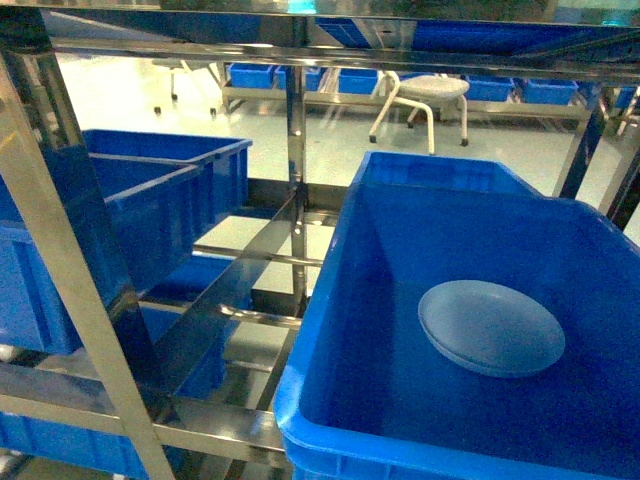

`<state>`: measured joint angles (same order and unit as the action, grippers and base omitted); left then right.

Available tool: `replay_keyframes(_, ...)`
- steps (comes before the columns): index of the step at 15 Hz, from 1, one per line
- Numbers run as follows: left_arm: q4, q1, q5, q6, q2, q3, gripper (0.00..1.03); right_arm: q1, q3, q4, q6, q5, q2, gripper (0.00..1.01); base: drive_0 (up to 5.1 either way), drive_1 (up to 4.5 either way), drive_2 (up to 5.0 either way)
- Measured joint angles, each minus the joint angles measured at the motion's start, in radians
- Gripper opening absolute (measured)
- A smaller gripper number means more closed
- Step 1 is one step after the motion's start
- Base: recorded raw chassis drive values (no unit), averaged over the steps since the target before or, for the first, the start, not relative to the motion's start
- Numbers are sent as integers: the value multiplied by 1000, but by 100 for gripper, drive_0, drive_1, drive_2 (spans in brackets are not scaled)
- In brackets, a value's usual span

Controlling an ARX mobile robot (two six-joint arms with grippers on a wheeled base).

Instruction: Place blue tray on left shelf second layer neatly

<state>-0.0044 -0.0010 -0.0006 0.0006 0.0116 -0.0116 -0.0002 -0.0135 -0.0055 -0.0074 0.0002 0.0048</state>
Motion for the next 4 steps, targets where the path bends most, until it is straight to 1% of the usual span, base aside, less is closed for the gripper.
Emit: replay_keyframes(4, 0, 0, 0, 0, 0, 0, 98, 0, 0, 0, 0, 0, 0, 98, 0, 0, 0)
